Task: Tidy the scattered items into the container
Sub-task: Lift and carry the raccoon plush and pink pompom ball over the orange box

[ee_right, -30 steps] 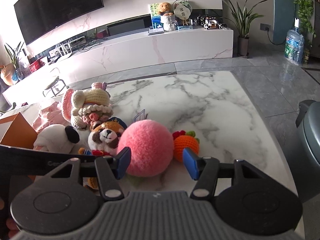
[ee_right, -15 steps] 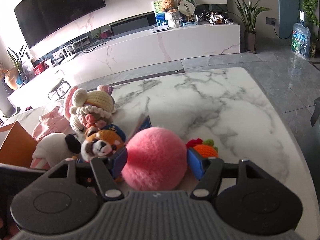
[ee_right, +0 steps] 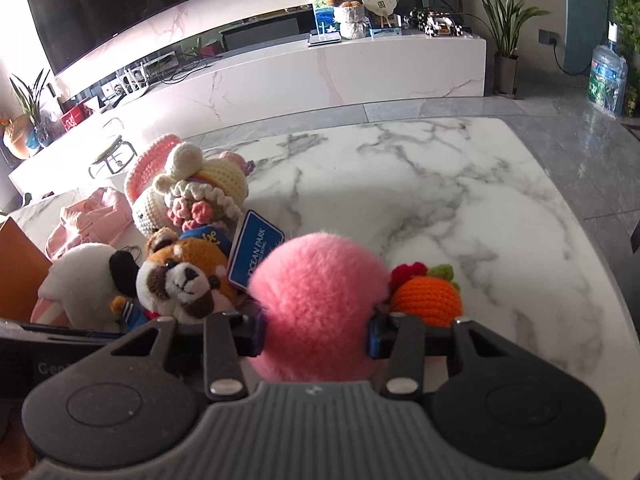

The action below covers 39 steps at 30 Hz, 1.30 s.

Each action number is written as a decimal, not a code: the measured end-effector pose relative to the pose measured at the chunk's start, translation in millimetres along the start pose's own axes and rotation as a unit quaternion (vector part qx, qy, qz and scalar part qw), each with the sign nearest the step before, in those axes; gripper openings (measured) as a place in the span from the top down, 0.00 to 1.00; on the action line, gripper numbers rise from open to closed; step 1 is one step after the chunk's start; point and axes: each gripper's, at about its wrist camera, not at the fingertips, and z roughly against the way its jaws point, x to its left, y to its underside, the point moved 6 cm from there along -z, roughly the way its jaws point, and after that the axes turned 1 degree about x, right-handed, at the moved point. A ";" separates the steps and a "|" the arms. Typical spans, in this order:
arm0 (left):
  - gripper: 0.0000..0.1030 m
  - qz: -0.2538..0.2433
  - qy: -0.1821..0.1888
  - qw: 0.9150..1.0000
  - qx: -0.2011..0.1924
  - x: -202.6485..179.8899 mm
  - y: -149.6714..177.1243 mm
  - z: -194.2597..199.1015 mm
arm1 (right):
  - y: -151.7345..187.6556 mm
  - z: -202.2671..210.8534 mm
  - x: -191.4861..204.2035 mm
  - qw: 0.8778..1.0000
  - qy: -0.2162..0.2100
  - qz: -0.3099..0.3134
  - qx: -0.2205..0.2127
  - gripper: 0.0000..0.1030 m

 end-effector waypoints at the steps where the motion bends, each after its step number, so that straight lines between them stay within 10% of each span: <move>1: 0.57 -0.002 0.000 1.000 -0.003 -0.5 0.6 2.6 | 0.1 2.0 1.0 1.000 -0.001 0.001 -0.001 0.55; 39: 0.58 -0.019 0.019 0.992 -0.122 12.4 94.6 228.1 | 43.1 241.7 107.1 0.993 -0.030 0.045 -0.103 0.56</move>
